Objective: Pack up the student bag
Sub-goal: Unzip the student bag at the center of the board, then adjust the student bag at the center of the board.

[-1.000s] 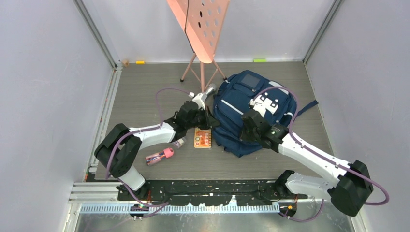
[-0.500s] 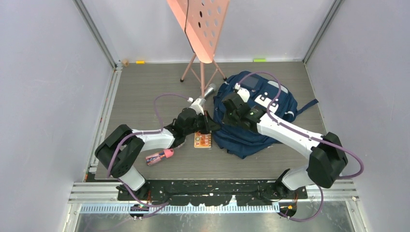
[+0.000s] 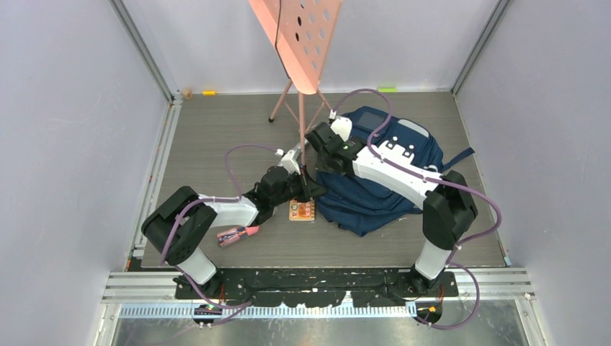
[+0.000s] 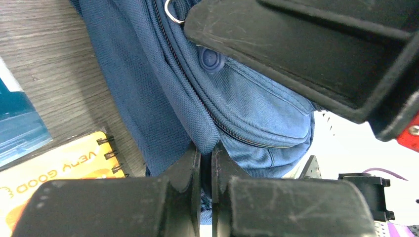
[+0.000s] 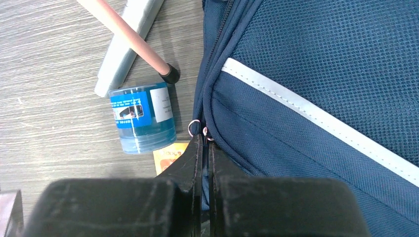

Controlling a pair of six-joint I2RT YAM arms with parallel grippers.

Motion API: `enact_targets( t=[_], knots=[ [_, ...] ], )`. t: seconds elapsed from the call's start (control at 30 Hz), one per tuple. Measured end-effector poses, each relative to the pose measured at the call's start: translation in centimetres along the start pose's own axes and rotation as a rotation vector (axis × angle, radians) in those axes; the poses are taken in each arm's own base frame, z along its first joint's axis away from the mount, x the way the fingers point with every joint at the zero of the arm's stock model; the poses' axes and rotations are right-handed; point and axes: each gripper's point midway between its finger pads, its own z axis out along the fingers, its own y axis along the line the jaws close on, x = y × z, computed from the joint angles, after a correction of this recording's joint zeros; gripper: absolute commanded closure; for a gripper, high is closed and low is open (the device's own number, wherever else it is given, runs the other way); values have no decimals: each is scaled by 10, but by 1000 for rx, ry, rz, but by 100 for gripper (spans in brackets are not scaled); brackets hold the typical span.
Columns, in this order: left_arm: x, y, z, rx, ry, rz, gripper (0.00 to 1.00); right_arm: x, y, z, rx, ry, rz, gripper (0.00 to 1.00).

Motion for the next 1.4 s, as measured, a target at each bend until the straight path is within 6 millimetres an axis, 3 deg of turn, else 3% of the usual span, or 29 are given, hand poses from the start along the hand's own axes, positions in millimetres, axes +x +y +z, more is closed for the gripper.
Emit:
enact_targets(
  t=[0.13, 0.27, 0.5, 0.67, 0.87, 1.03, 1.23, 1.4],
  knots=[
    [0, 2, 0, -8, -5, 0, 100, 1, 1, 8, 34, 21, -19, 87],
    [0, 5, -1, -18, -12, -11, 100, 0, 5, 11, 35, 31, -25, 66],
    [5, -3, -5, -2, -8, -40, 100, -27, 23, 9, -69, -15, 21, 40],
    [8, -9, -8, 7, 3, -41, 100, -41, 16, -31, -202, -23, 42, 31],
    [12, -6, -13, -16, 27, -39, 100, -68, -37, -83, -237, -116, 3, 27],
    [13, -6, -16, -26, 37, -37, 100, -42, -65, -101, -264, -112, -182, 27],
    [15, -5, -22, -40, 51, -20, 100, 6, -102, -88, -215, -29, -422, 26],
    [16, -4, -24, -48, 59, -18, 100, 24, -100, -80, -191, -4, -568, 27]
  ],
)
